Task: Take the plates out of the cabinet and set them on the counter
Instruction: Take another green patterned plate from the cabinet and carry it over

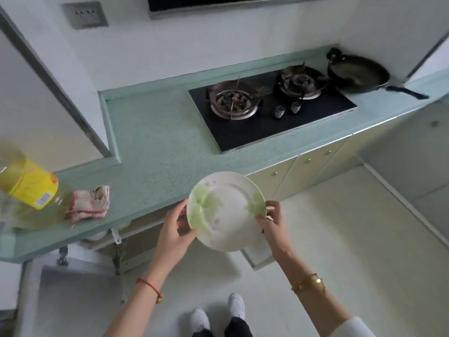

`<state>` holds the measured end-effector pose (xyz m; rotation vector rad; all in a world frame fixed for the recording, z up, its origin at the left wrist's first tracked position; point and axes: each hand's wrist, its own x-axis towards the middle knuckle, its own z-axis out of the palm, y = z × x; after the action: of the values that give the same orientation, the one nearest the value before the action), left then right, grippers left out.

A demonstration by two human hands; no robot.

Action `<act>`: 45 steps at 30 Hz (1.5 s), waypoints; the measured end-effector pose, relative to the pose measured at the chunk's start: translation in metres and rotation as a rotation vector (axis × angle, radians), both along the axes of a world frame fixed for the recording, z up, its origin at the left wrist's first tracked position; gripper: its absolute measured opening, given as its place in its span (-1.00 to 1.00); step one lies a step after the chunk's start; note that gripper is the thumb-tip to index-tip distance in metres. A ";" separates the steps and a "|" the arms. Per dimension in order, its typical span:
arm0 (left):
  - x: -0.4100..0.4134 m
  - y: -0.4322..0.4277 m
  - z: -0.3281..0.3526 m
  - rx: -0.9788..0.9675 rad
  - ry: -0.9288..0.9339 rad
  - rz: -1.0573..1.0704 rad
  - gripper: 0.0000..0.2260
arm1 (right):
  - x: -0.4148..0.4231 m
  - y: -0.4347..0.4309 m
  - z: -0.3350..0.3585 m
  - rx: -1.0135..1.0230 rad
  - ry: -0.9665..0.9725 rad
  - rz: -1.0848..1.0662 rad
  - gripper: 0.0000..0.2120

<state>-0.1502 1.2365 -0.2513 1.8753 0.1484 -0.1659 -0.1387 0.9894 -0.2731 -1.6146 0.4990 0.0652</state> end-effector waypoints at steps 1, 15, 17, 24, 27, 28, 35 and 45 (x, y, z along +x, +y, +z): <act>0.004 -0.010 0.014 -0.004 -0.008 -0.043 -0.36 | -0.005 -0.012 0.014 0.002 -0.024 -0.030 -0.72; 0.013 -0.283 0.098 -0.169 0.045 -0.630 -0.39 | -0.136 -0.245 0.115 -0.140 -0.143 -0.673 -0.70; 0.012 -0.337 0.104 -0.201 0.042 -0.673 -0.41 | -0.148 -0.293 0.120 -0.180 -0.151 -0.711 -0.78; 0.024 -0.504 0.109 -0.249 0.042 -0.778 -0.37 | -0.165 -0.441 0.141 -0.261 -0.131 -0.808 -0.80; 0.040 -0.561 0.108 -0.260 0.039 -0.810 -0.37 | -0.159 -0.493 0.143 -0.288 -0.105 -0.828 -0.81; 0.047 -0.575 0.108 -0.260 0.039 -0.821 -0.36 | -0.155 -0.505 0.144 -0.292 -0.092 -0.831 -0.81; 0.120 -0.705 0.108 -0.256 0.041 -0.873 -0.32 | -0.094 -0.624 0.137 -0.292 -0.042 -0.884 -0.79; 0.273 -0.926 0.122 -0.181 -0.051 -0.968 -0.34 | 0.057 -0.829 0.133 -0.295 -0.020 -0.965 -0.79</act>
<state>0.1225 0.3108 -0.1293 1.6279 -0.7994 -0.7581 -0.0814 0.1599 -0.1400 -1.4963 1.2633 -0.7744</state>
